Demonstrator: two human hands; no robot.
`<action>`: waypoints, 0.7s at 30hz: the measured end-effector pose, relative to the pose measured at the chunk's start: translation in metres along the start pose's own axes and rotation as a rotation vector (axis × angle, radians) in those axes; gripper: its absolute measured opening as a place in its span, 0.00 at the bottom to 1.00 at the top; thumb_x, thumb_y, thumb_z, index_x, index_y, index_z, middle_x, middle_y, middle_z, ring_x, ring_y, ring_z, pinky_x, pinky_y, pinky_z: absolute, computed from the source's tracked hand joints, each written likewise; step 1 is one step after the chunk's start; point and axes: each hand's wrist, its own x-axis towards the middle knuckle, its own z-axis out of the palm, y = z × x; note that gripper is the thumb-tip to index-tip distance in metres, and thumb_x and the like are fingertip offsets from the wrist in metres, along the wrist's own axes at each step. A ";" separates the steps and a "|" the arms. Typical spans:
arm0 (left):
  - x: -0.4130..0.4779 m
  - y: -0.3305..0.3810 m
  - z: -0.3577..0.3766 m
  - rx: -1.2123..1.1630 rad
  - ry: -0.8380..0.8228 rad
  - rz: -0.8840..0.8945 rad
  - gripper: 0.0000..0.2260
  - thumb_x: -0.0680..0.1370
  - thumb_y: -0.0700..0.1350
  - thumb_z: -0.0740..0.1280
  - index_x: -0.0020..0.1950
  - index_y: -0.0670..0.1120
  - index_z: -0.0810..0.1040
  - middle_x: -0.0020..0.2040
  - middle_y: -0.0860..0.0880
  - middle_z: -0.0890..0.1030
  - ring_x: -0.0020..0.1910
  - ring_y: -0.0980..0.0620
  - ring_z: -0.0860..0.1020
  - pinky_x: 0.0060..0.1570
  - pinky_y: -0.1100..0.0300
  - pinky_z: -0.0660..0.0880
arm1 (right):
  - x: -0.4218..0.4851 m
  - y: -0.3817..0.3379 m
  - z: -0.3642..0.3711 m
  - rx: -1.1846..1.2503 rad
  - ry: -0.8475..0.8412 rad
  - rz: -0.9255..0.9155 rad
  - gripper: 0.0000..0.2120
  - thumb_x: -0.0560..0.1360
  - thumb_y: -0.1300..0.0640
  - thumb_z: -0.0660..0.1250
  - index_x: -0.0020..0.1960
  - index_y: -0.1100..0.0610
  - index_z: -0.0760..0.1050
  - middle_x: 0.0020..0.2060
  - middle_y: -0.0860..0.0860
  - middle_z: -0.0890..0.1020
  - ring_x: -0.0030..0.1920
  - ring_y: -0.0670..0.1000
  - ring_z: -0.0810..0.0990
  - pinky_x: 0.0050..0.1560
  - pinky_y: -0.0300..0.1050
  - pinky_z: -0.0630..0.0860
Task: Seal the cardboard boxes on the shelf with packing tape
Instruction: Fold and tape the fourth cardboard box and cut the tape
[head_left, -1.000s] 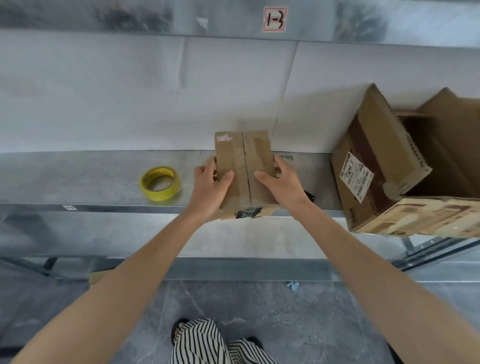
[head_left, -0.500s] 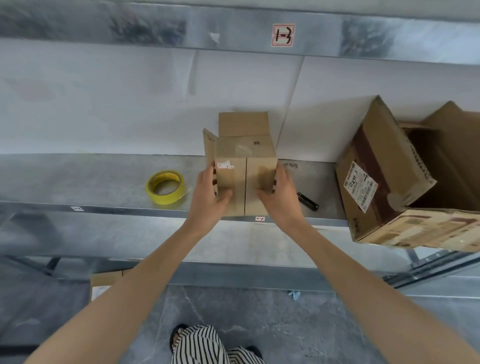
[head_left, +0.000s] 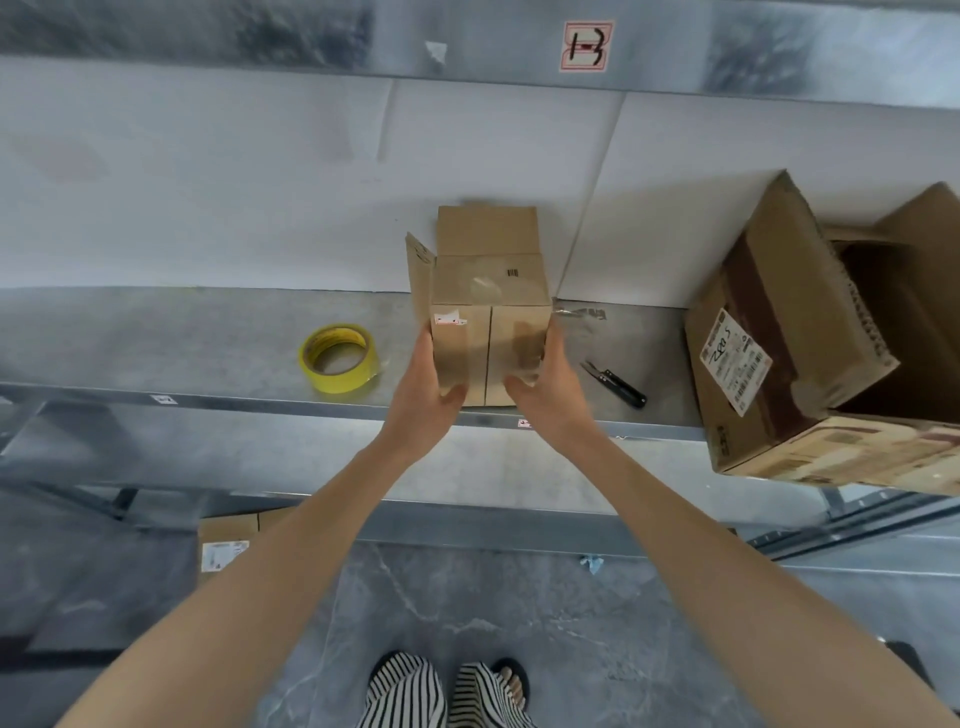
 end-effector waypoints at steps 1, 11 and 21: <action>0.000 -0.001 -0.001 0.012 -0.015 0.005 0.34 0.74 0.35 0.69 0.75 0.47 0.55 0.68 0.48 0.70 0.66 0.49 0.70 0.62 0.46 0.73 | 0.000 0.000 0.000 -0.005 0.001 0.008 0.38 0.73 0.60 0.68 0.72 0.42 0.50 0.58 0.43 0.71 0.55 0.47 0.73 0.47 0.40 0.71; 0.005 -0.024 -0.042 0.198 -0.127 0.055 0.34 0.76 0.39 0.67 0.77 0.47 0.53 0.75 0.50 0.62 0.72 0.52 0.62 0.65 0.64 0.61 | -0.013 -0.007 -0.009 -0.057 0.189 0.037 0.39 0.76 0.61 0.65 0.77 0.46 0.45 0.74 0.42 0.61 0.56 0.36 0.65 0.46 0.24 0.66; 0.024 -0.085 -0.107 0.774 -0.186 -0.216 0.15 0.77 0.43 0.62 0.64 0.45 0.72 0.57 0.43 0.78 0.59 0.40 0.73 0.63 0.47 0.60 | -0.060 -0.011 0.030 -0.244 0.261 0.034 0.30 0.75 0.61 0.65 0.74 0.54 0.59 0.70 0.50 0.66 0.68 0.50 0.65 0.61 0.37 0.61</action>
